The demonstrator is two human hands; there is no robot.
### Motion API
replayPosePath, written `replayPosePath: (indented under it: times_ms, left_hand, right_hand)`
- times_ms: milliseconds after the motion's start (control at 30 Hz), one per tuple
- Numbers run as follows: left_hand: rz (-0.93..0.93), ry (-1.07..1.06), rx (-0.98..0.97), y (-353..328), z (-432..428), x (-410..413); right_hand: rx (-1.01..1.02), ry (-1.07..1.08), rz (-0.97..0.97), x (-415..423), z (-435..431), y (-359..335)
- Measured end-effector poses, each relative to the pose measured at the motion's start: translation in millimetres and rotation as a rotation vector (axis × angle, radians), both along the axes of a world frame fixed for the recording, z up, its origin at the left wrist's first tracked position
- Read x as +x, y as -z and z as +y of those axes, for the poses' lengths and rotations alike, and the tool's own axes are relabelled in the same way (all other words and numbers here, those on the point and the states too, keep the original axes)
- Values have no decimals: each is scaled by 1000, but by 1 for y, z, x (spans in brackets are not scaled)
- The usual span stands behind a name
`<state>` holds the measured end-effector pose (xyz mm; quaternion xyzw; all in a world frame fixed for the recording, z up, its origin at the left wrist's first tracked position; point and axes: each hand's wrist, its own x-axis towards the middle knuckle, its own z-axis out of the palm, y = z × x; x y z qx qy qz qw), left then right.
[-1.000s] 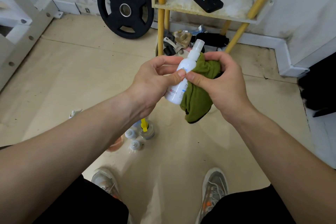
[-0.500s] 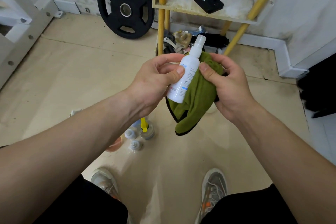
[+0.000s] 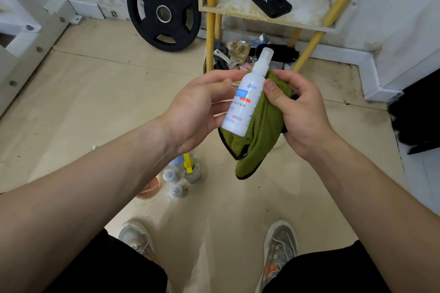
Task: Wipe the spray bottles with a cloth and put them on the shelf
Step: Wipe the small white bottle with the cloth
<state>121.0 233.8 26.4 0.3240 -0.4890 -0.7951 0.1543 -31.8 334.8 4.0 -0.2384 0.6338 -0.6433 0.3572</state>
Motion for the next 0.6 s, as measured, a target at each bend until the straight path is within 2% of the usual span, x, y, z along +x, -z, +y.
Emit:
replayPosePath:
  times_ms: [233,433,600]
  left_hand:
    - [-29,-47,55,3,-1,-2]
    - [-70,21,124,0,-4,-1]
    - [-114,-17,103,2,-5,-1]
  right_hand:
    - [-1,-76,72,2,1,-2]
    - [75,-132,165,3,2,-5]
    - [93,-119,216,4,4,-7]
